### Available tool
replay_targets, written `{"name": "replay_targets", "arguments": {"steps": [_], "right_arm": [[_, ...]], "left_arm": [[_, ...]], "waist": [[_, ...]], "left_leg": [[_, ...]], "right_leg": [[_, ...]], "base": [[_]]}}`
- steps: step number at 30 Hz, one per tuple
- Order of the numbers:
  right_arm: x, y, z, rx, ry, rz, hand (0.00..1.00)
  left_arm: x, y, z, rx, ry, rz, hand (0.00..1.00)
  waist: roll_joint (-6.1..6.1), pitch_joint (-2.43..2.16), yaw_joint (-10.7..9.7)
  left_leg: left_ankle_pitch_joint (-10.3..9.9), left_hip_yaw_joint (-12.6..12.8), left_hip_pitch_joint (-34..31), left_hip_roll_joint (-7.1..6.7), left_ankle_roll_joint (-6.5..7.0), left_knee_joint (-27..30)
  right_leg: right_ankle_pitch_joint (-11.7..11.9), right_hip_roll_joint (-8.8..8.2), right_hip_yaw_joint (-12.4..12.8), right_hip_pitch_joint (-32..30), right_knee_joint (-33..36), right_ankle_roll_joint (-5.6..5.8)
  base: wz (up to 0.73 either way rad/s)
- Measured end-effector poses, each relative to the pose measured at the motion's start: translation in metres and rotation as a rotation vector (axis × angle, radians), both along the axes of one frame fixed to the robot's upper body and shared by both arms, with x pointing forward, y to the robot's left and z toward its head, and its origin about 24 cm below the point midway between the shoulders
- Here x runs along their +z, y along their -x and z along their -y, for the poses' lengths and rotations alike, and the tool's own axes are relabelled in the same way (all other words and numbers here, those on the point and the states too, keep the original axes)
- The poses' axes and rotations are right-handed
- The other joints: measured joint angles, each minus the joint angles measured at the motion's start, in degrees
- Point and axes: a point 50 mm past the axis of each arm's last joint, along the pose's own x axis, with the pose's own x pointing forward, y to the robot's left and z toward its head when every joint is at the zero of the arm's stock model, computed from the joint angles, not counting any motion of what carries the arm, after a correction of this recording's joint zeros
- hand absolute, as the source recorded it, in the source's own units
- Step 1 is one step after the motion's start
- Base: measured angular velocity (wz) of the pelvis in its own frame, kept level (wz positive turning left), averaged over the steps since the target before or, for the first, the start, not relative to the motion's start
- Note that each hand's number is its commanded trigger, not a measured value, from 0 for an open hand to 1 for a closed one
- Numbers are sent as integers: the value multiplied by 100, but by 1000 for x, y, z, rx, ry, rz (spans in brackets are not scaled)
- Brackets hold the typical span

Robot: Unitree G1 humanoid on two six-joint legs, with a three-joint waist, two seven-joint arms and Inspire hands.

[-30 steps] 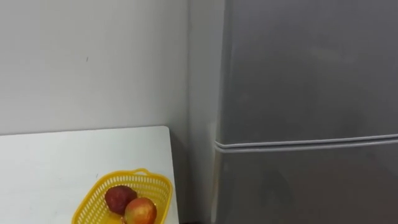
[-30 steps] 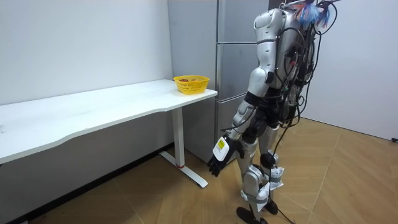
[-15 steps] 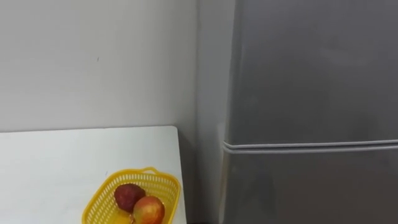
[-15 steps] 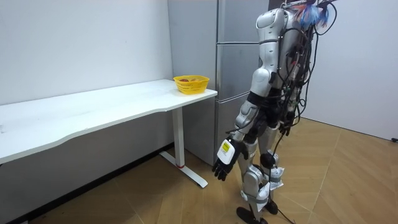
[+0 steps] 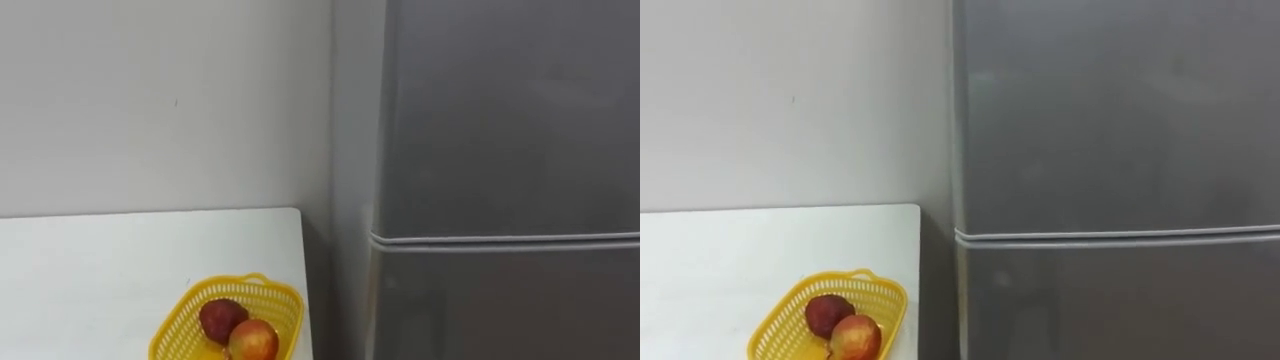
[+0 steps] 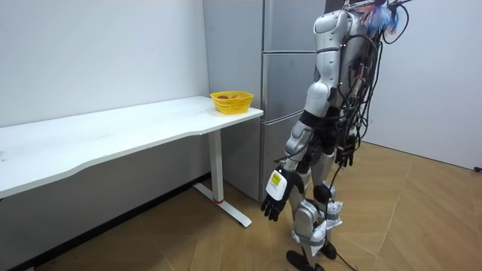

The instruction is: Retrieve from the upper fridge

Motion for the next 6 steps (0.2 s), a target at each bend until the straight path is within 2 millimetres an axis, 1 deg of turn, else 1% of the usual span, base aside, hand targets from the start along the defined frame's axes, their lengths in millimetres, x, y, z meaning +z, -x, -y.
{"name": "replay_targets", "arguments": {"steps": [6], "right_arm": [[0, 3, -2, 53, -36, -53, 0]], "left_arm": [[0, 0, 1, 4, 14, -16, 0]], "waist": [[1, 0, 6]], "left_leg": [[0, -22, 5, 1, 0, -15]], "right_leg": [[0, 2, -13, 7, 10, -2]], "base": [[0]]}}
